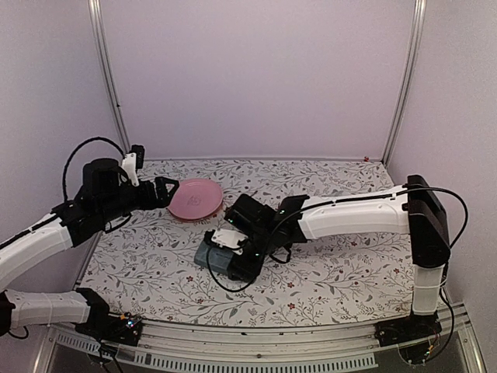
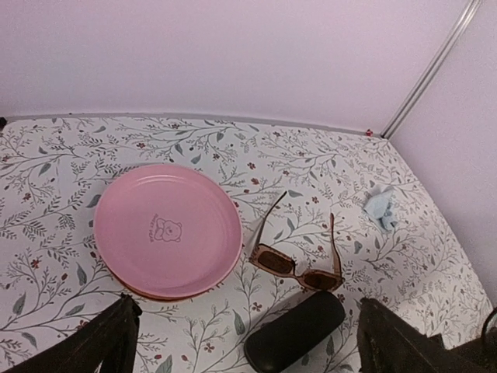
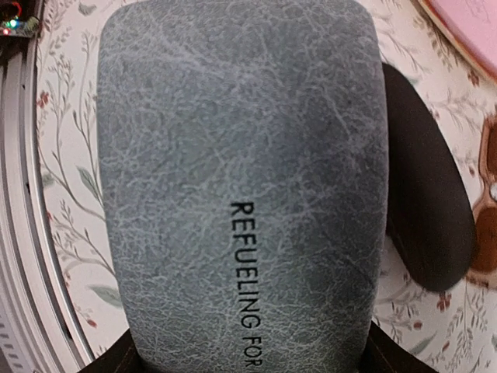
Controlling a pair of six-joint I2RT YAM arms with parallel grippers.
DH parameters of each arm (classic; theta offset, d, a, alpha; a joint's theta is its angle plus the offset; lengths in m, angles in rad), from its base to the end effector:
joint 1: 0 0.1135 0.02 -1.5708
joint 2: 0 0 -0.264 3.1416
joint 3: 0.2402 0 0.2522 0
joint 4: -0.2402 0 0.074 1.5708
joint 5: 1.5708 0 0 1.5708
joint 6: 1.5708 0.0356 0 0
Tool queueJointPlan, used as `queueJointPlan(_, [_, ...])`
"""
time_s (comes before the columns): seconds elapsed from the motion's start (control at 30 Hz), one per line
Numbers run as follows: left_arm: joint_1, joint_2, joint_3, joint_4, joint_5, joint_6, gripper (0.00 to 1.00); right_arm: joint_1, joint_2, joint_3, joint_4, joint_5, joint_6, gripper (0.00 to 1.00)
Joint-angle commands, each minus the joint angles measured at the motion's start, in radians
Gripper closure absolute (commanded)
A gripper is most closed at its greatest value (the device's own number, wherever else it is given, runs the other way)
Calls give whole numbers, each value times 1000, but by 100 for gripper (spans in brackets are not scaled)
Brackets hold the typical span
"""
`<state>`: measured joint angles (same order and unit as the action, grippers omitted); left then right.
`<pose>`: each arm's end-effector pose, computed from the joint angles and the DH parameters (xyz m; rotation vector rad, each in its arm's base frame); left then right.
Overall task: Organize the sunglasses
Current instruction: Move the case with the sunglasses to the center of the board.
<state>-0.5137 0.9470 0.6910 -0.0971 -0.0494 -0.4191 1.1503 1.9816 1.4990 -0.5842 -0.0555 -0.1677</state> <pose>0.1931 -0.1070 0.2859 0.0592 1.9657 -0.5731 0.1709 0.3871 0.1991 -1.6659 2.1195 0.3934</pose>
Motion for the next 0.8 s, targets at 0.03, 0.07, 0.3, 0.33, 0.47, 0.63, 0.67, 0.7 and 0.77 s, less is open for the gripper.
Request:
queueJointPlan(0.03, [120,30,99,-116,151,33,1,42,213,266,-31,-3,19,56])
queueJointPlan(0.07, [131,34,109,-125,164,33,1,47,253,320,-47,-1,18,57])
queueJointPlan(0.3, [144,2,104,-121,211,29,1,51,486,634,-142,-14,21,56])
queueJointPlan(0.33, [144,-3,99,-121,213,27,1,51,503,663,-144,-18,23,55])
queueJointPlan(0.47, [144,-13,82,-120,226,25,1,51,525,676,-117,-50,22,49])
queueJointPlan(0.63, [144,-13,63,-105,231,23,1,51,516,671,-106,-53,14,27])
queueJointPlan(0.67, [144,-9,58,-99,233,23,1,51,507,665,-102,-54,13,22])
queueJointPlan(0.7, [143,-4,56,-94,238,23,1,51,492,658,-92,-55,13,18])
queueJointPlan(0.77, [142,8,54,-91,246,22,1,51,460,633,-69,-54,14,8])
